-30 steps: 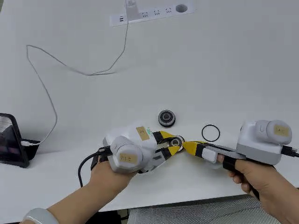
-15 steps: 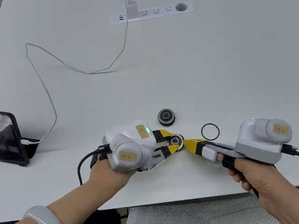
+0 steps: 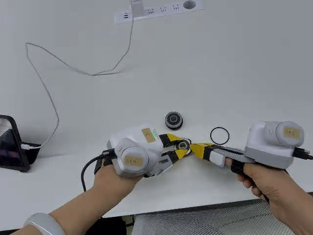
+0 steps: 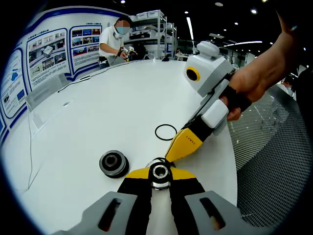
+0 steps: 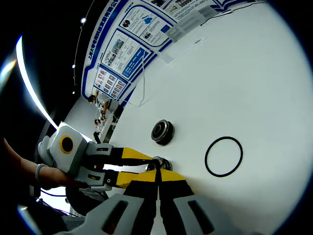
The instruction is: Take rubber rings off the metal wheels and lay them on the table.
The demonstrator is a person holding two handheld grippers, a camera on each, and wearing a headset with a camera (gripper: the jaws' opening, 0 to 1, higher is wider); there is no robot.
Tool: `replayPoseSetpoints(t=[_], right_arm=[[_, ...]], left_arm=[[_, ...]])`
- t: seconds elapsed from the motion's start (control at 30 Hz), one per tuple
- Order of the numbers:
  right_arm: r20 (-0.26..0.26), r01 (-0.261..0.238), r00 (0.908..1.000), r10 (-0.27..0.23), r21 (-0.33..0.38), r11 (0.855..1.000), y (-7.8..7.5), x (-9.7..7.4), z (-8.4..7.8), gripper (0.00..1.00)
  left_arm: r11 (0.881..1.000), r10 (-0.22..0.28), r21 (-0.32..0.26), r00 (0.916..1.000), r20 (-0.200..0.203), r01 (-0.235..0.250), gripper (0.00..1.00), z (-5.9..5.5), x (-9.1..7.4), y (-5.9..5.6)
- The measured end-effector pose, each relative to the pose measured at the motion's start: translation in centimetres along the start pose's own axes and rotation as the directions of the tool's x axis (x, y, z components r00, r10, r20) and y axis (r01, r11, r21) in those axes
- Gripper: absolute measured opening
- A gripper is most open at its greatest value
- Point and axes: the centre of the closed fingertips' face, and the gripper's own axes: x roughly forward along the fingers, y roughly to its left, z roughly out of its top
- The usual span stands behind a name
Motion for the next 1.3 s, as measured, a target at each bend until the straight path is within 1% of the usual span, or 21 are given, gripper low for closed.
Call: replayPoseSetpoints(t=[0.43, 0.83, 1.07, 1.17, 1.2, 1.3], right_arm=[[0.000, -0.012, 0.9999, 0.012, 0.012, 1.000, 0.6, 0.3, 0.0, 0.01], [0.001, -0.046, 0.9989, 0.046, 0.020, 0.999, 1.8, 0.3, 0.2, 0.01], [-0.001, -0.081, 0.9967, 0.081, 0.020, 0.996, 2.5, 0.0, 0.1, 0.01], [0.008, -0.079, 0.9969, 0.078, 0.023, 0.997, 2.3, -0.1, 0.2, 0.01], [0.017, -0.058, 0.9982, 0.058, 0.020, 0.998, 1.9, -0.1, 0.4, 0.01], [0.017, -0.026, 0.9995, 0.026, 0.019, 0.999, 1.1, -0.1, 0.3, 0.01]], left_arm=[[1.000, 0.003, -0.006, 1.0000, 0.003, -0.003, 0.13, 0.0, 0.0, 0.0], [1.000, 0.002, -0.003, 1.0000, 0.001, -0.002, 0.13, 0.0, 0.0, 0.0], [1.000, 0.002, -0.001, 1.0000, 0.000, -0.002, 0.13, 0.0, 0.0, 0.1], [1.000, 0.002, -0.001, 1.0000, 0.000, -0.002, 0.13, 0.0, 0.0, 0.1], [1.000, 0.002, 0.000, 1.0000, -0.001, -0.002, 0.14, 0.0, 0.0, 0.1], [1.000, -0.002, 0.002, 1.0000, 0.001, 0.002, 0.14, 0.1, 0.0, 0.0]])
